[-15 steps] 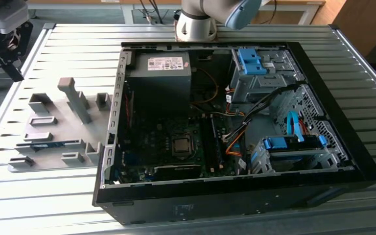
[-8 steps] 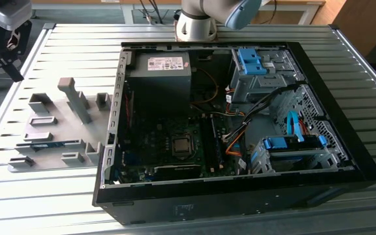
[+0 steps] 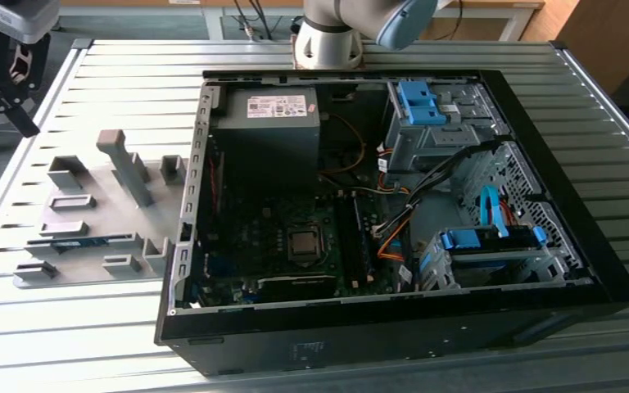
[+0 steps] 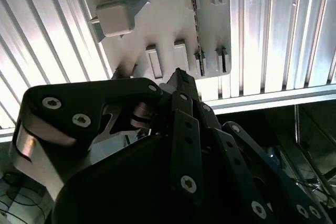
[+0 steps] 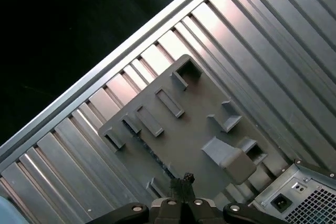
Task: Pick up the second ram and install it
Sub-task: 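Pick up the second ram and move it above second insertion slot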
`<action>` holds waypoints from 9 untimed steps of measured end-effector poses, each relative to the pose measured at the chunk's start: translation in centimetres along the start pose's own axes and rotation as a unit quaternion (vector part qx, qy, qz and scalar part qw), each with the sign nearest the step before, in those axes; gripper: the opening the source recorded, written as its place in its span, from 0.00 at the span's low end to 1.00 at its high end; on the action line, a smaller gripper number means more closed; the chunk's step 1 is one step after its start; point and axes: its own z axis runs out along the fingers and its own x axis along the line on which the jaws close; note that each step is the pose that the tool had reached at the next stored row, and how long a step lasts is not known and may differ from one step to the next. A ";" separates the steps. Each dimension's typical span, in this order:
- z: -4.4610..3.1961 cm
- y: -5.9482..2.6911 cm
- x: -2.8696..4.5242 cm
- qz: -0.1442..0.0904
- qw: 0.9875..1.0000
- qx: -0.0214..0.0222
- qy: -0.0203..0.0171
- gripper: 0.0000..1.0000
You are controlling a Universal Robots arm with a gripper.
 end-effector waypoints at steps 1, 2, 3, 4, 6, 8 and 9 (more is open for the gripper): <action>0.00 0.00 0.00 -0.008 1.000 0.000 0.000 0.10; 0.00 0.00 0.00 -0.016 1.000 0.000 0.001 0.10; 0.00 0.00 0.00 -0.025 1.000 0.000 0.001 0.10; 0.00 0.00 0.00 -0.034 0.999 0.000 0.001 0.10; 0.01 0.00 0.00 -0.052 0.999 0.000 0.002 0.10; 0.02 0.00 0.00 -0.067 0.998 -0.001 0.003 0.10; 0.02 0.00 0.00 -0.073 0.997 -0.001 0.003 0.10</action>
